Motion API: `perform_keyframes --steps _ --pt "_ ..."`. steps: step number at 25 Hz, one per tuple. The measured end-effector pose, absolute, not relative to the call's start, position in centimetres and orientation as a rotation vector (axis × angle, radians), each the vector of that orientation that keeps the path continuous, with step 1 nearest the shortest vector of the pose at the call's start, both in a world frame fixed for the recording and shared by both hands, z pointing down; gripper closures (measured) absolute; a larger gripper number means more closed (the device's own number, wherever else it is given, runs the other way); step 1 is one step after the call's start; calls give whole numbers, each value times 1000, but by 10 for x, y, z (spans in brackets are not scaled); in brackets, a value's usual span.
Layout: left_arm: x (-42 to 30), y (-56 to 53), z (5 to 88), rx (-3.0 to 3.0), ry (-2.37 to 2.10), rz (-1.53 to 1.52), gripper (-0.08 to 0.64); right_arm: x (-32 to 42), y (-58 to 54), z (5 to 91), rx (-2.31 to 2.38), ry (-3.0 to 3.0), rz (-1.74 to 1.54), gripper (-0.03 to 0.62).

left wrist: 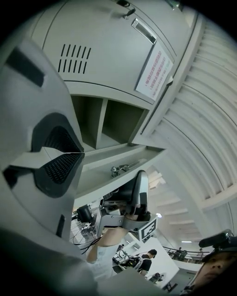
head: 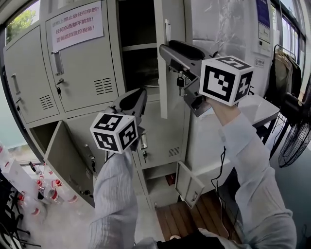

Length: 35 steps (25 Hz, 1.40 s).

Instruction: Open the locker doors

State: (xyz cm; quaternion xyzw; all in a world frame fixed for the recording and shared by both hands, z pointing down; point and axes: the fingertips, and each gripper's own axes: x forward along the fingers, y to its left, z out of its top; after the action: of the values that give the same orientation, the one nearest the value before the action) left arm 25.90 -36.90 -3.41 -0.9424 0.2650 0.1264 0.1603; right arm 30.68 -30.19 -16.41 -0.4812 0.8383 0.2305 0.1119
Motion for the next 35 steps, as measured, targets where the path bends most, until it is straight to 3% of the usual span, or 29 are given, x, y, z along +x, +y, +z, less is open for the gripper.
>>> perform_keyframes --steps 14,19,35 --pt "359 -334 -26 -2736 524 367 551 400 -236 -164 -1591 2319 777 456" --pt "394 -323 -23 -2754 460 360 551 443 -222 -161 -1708 2243 786 512" --pt "455 -316 -6 -2791 376 316 549 523 -223 -160 -1854 2122 704 566"
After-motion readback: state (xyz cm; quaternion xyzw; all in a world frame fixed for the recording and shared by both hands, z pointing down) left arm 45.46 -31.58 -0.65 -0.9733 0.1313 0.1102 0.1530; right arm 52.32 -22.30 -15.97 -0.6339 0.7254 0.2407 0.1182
